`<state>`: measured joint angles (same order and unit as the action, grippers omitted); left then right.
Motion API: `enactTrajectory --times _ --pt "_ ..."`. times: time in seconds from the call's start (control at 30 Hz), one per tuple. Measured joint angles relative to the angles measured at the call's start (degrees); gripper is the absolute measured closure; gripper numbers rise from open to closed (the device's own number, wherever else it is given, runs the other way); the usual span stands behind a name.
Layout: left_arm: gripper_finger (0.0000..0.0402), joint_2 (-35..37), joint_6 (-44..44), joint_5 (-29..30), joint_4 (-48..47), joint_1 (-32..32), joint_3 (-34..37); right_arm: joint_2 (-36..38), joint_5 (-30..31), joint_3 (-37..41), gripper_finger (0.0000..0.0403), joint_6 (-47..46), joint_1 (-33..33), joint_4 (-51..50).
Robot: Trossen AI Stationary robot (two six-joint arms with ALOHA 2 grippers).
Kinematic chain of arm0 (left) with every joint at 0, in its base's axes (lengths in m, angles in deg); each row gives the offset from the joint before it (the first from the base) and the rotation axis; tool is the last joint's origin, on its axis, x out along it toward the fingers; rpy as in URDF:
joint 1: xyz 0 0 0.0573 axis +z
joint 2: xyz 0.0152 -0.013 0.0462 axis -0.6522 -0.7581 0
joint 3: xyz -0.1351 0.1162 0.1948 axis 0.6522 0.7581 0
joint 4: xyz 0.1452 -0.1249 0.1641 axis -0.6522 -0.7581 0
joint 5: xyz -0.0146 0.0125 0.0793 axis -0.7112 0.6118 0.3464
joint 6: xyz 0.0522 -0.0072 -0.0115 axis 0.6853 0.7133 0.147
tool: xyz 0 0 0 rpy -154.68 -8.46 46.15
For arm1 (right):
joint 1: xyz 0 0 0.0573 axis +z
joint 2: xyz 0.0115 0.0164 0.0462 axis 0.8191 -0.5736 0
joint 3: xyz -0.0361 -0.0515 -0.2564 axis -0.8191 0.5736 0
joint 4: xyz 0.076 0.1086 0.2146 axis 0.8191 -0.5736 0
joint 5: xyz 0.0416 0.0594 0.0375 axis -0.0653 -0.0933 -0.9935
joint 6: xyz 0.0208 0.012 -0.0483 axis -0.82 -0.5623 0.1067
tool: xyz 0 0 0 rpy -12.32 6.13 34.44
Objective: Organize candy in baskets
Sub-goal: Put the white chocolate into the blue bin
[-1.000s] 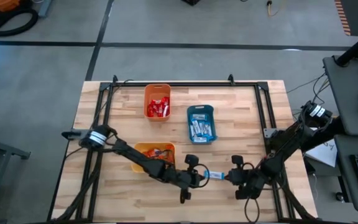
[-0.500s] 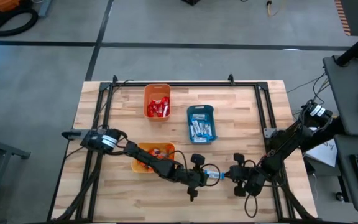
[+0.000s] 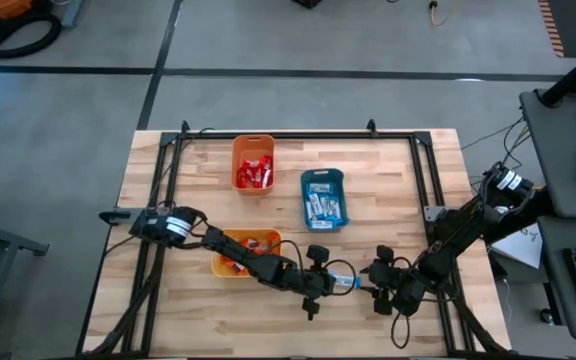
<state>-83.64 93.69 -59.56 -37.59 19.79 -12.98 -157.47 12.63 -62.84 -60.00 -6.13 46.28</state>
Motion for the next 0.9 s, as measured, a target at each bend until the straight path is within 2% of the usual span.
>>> enactTrajectory --times 0.13,0.27,0.43,0.9 --pt "0.0401 -0.03 -0.65 -0.63 -0.12 0.03 0.07 -2.08 1.48 1.09 0.0173 1.5 0.02 4.95" --pt "0.0401 -0.03 -0.84 -1.19 -0.51 0.03 0.11 -4.58 1.89 2.23 0.0157 4.19 0.0 11.52" --pt "0.0401 -0.03 -2.39 -1.19 -3.56 0.03 0.17 -7.32 3.13 2.63 0.0156 3.49 -0.02 11.91" --pt "0.0401 -0.03 -3.32 -1.25 -3.71 0.09 0.37 -12.5 5.93 2.74 0.0158 4.9 -0.11 18.55"
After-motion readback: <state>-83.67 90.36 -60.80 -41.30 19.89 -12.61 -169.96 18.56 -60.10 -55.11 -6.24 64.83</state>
